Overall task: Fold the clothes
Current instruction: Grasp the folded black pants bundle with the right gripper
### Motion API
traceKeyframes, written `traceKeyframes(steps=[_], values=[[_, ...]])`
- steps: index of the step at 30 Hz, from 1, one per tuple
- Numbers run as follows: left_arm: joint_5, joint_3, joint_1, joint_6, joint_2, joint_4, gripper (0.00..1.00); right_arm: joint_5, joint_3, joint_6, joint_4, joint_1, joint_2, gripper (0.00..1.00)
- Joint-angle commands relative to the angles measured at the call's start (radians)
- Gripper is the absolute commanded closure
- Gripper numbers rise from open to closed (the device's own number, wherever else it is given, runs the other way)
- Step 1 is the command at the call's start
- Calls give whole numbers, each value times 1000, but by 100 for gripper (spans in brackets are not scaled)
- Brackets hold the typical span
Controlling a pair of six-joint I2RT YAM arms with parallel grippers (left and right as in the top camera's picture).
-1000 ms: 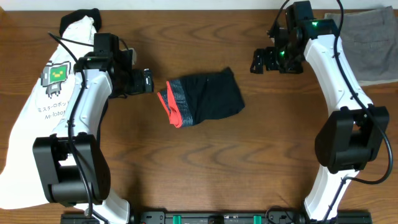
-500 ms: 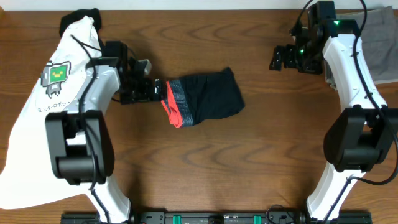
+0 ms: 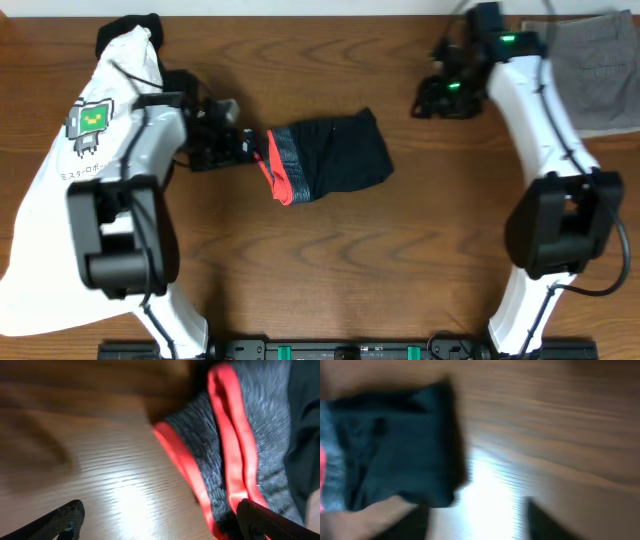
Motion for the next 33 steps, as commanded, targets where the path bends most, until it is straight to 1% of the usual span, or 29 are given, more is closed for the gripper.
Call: traceKeyframes(steps=[1,4,7,13,17,20,25,30,33], values=[[10,42,75,-61,-121,-2,2,-19,-21,39,24,109,5,99],[10,42,132,-111,-165,-2,2,2,-61,91,79,181,30,99],[10,42,173,-158,-172,-2,2,-3,-124,127,121,231,55,99],[10,42,197,-171,-171,3,2,-2,-282,127,238,288,76,99],[10,41,197,-171,-171,6,2,13,-393,150,355,285,76,99],[10,42,197,-171,-171,6,2,58,-438,153,399,267,76,99],[10,42,197,-171,-171,7,2,253,-494,149,486,216,76,99],[10,41,197,-171,-171,9,2,407,-539,22,686,154,77,99],[10,41,197,-171,-171,9,2,436,-542,-74,819,111,93,96]])
